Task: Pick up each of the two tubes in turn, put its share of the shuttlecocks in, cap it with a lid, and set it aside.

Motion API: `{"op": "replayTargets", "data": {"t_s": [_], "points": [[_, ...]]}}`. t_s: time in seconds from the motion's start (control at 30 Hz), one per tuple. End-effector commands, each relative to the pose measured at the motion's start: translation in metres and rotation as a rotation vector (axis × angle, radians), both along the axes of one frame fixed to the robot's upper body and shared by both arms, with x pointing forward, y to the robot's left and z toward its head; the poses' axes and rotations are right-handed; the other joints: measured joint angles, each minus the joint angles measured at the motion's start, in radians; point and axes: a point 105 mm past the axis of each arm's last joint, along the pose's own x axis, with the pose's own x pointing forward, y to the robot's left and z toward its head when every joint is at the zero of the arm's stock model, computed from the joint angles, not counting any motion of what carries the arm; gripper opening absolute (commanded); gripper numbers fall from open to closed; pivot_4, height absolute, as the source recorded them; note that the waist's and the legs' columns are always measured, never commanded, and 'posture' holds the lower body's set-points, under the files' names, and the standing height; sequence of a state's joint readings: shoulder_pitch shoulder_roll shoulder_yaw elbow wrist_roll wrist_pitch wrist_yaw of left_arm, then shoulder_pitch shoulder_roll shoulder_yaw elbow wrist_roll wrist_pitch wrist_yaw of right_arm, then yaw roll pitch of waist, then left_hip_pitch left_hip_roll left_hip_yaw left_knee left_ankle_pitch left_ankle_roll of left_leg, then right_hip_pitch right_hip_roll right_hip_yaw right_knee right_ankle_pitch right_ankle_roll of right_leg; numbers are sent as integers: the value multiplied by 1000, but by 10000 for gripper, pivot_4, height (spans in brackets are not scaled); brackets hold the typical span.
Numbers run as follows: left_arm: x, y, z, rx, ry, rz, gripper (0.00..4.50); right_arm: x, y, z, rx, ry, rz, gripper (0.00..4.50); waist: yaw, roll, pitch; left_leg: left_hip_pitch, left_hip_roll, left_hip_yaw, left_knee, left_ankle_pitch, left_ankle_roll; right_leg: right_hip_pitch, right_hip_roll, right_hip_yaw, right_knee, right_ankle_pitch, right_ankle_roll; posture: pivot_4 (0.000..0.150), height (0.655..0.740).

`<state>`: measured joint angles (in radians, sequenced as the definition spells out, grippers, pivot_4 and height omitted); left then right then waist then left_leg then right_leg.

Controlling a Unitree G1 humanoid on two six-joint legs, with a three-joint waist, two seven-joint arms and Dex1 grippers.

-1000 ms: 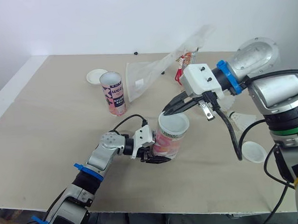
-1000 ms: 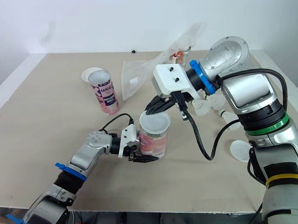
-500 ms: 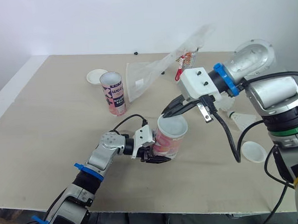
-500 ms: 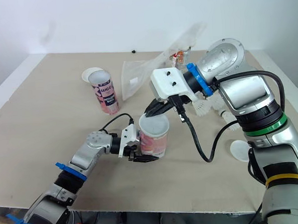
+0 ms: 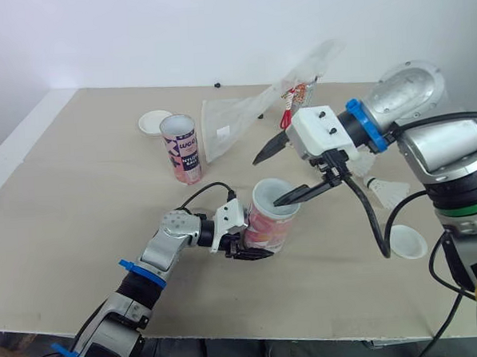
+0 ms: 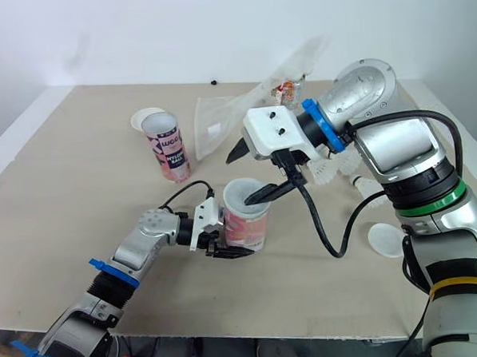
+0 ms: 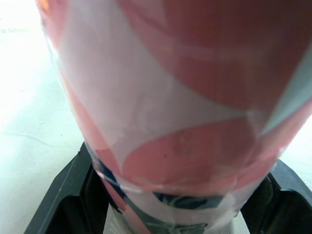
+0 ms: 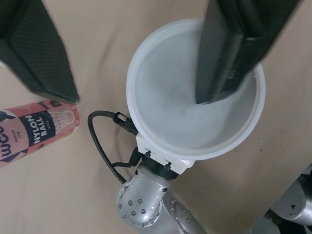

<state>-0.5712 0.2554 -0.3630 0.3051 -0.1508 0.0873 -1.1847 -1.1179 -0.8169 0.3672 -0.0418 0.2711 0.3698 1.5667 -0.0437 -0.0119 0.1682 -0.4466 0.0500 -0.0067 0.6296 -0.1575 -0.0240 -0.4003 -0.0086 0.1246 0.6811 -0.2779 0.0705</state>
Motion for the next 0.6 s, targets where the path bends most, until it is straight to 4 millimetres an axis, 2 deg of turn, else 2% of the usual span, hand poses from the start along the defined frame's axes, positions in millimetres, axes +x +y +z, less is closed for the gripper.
{"op": "replayTargets", "data": {"t_s": [0.03,0.2,0.27,0.33,0.4,0.5,0.6], "points": [[2,6,-18,70,44,38,30996,-3,-2,33,194,30,-47,39050,0,0,0,0,0,0,0,0,0,0,0,0,0,0,0,1500,7400],[1,6,-18,67,44,37,30996,-2,-15,49,409,175,-151,39050,1,0,0,0,0,0,0,0,0,1,0,0,0,0,0,1500,7400],[2,6,-18,66,46,38,30996,-6,-19,47,475,254,-178,39050,1,0,0,0,0,0,0,0,0,1,0,0,0,0,0,1500,7400],[1,6,-18,64,48,37,30996,-11,-23,36,481,299,-193,39050,0,0,0,0,0,0,0,0,0,1,0,0,0,0,0,1500,7400],[1,6,-17,62,49,35,30996,-15,-25,24,480,316,-209,35245,0,0,0,0,0,0,0,0,0,1,0,0,0,0,0,1500,7400],[0,6,-18,64,49,31,30996,-20,-23,13,466,320,-222,25504,-1,0,0,0,0,0,-1,0,0,1,0,0,0,0,2,1500,7400],[-1,6,-18,65,50,27,30996,-28,-18,7,447,343,-217,8841,-2,0,0,0,0,0,0,0,0,0,0,1,0,1,2,1500,7400]]}}
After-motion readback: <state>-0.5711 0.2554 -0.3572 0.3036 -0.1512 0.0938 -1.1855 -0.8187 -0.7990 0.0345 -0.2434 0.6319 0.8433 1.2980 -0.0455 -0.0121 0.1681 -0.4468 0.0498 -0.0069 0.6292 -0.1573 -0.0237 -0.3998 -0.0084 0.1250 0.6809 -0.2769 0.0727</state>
